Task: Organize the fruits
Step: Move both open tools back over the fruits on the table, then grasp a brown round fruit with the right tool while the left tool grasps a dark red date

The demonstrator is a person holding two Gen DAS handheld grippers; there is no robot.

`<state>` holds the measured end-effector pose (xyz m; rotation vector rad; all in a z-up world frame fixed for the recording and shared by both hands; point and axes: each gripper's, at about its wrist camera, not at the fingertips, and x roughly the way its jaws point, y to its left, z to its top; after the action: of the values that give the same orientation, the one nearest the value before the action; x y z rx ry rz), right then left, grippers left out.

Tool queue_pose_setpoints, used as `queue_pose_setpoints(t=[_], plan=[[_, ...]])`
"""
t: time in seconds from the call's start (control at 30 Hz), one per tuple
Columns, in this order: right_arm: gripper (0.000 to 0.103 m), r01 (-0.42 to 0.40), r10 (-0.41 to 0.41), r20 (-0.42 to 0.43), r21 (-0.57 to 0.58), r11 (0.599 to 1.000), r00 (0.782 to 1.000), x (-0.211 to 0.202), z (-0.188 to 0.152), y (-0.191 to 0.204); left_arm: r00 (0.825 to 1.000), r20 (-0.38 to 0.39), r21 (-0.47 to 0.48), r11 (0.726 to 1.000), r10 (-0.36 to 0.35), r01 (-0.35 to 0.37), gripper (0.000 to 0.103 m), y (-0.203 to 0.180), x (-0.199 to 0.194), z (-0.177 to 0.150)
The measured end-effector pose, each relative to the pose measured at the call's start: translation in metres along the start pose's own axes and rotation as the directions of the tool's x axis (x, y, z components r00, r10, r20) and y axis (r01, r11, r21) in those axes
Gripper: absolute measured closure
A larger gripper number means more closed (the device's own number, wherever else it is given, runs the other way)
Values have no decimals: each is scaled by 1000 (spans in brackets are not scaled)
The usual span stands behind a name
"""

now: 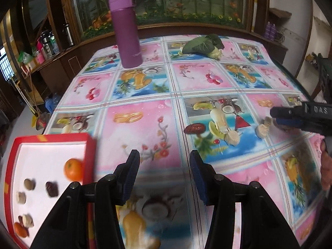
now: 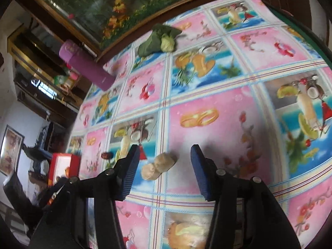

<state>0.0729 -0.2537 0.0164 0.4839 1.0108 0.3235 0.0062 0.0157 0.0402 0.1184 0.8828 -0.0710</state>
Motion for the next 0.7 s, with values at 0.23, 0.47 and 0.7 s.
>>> queue_pose_setpoints(t=[0.23, 0.47, 0.7], plan=[[59, -8, 10, -52, 39, 999, 999, 18, -5, 3, 999, 8, -3, 999, -42, 42, 53, -3, 15, 10], [68, 14, -11, -52, 65, 998, 999, 25, -5, 5, 996, 9, 26, 996, -84, 84, 53, -7, 27, 18], [81, 81, -81, -31, 21, 996, 996, 26, -4, 11, 996, -10, 81, 993, -86, 87, 53, -17, 44, 25]])
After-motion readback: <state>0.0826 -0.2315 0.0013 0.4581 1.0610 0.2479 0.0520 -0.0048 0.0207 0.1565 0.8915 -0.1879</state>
